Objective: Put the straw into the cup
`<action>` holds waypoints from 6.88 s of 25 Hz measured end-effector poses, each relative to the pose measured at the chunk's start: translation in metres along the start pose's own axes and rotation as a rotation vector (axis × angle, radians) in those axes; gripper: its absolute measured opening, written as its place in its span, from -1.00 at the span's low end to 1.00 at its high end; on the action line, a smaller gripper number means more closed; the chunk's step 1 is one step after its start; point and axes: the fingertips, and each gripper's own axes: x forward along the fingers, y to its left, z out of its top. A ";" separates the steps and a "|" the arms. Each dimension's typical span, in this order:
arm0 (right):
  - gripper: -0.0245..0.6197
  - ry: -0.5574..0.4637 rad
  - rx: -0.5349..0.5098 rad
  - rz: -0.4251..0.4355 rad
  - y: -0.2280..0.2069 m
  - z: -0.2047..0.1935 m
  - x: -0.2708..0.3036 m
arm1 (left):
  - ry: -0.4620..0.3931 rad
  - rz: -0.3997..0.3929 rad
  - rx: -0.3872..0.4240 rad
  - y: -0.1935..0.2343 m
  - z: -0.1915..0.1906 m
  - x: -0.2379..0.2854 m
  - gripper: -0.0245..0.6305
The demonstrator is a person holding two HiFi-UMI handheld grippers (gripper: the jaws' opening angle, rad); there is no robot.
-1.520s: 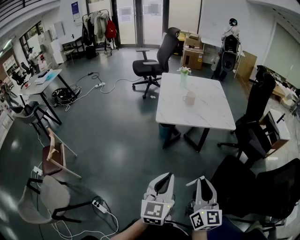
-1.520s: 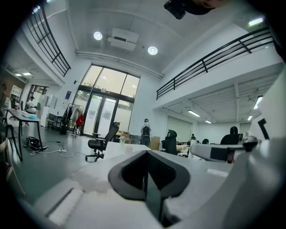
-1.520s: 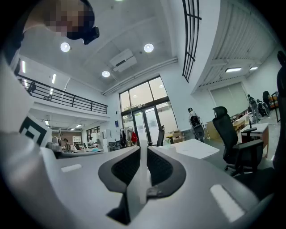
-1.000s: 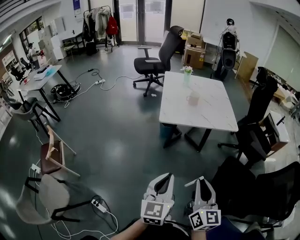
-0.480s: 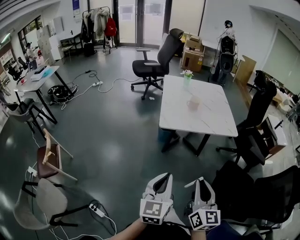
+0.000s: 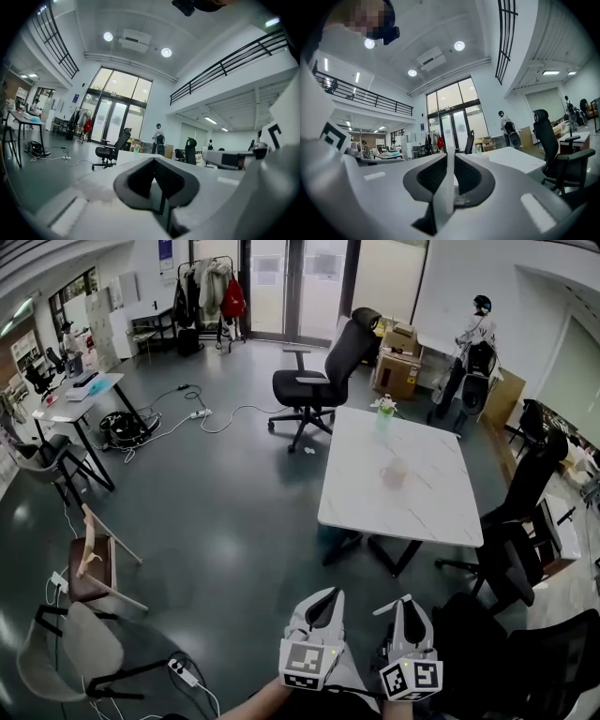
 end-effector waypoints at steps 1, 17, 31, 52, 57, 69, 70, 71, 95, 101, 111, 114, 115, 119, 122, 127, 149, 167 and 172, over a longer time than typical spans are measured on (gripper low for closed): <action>-0.78 0.003 0.007 0.001 -0.007 -0.003 0.011 | 0.006 0.002 0.005 0.003 -0.002 0.011 -0.92; -0.78 0.085 0.126 0.013 -0.175 -0.006 0.215 | 0.177 0.031 0.040 0.014 -0.010 0.268 -0.92; -0.78 0.038 0.235 0.029 -0.244 0.016 0.295 | 0.206 0.005 0.093 -0.001 0.017 0.374 -0.92; -0.78 0.118 0.173 0.027 -0.251 0.007 0.391 | 0.281 -0.037 0.014 0.046 -0.021 0.449 -0.92; -0.78 0.126 0.165 0.012 -0.261 0.002 0.420 | 0.290 -0.055 0.008 0.054 -0.028 0.470 -0.92; -0.78 0.151 0.155 -0.010 -0.278 -0.010 0.473 | 0.337 -0.076 -0.020 0.073 -0.045 0.504 -0.92; -0.78 0.154 0.155 -0.011 -0.280 -0.012 0.477 | 0.341 -0.078 -0.021 0.074 -0.047 0.507 -0.92; -0.78 0.156 0.155 -0.013 -0.281 -0.014 0.481 | 0.344 -0.080 -0.021 0.075 -0.048 0.510 -0.92; -0.77 0.249 0.178 -0.034 -0.305 -0.091 0.533 | 0.452 -0.118 -0.044 0.091 -0.086 0.532 -0.92; -0.77 0.255 0.191 -0.048 -0.309 -0.101 0.533 | 0.475 -0.144 -0.048 0.085 -0.095 0.533 -0.92; -0.76 0.267 0.198 -0.050 -0.307 -0.108 0.526 | 0.483 -0.152 -0.044 0.082 -0.095 0.530 -0.92; -0.73 0.274 0.194 -0.045 -0.304 -0.109 0.524 | 0.479 -0.152 -0.038 0.081 -0.092 0.528 -0.92; -0.71 0.279 0.193 -0.042 -0.303 -0.109 0.524 | 0.478 -0.152 -0.036 0.081 -0.091 0.528 -0.92; -0.62 0.291 0.190 -0.033 -0.301 -0.112 0.521 | 0.472 -0.149 -0.030 0.081 -0.089 0.525 -0.92; -0.58 0.286 0.184 -0.036 -0.300 -0.107 0.518 | 0.463 -0.145 -0.027 0.081 -0.085 0.523 -0.92; -0.55 0.265 0.170 -0.051 -0.301 -0.091 0.509 | 0.440 -0.138 -0.024 0.081 -0.074 0.522 -0.92; -0.89 0.146 0.140 -0.018 -0.280 -0.013 0.438 | 0.258 -0.078 0.013 0.063 0.002 0.502 -0.92; -0.95 0.092 0.062 0.075 -0.234 0.030 0.425 | 0.080 -0.073 0.058 0.047 0.062 0.498 -0.92; -0.95 0.090 0.049 0.073 -0.232 0.033 0.424 | 0.063 -0.059 0.058 0.052 0.068 0.493 -0.92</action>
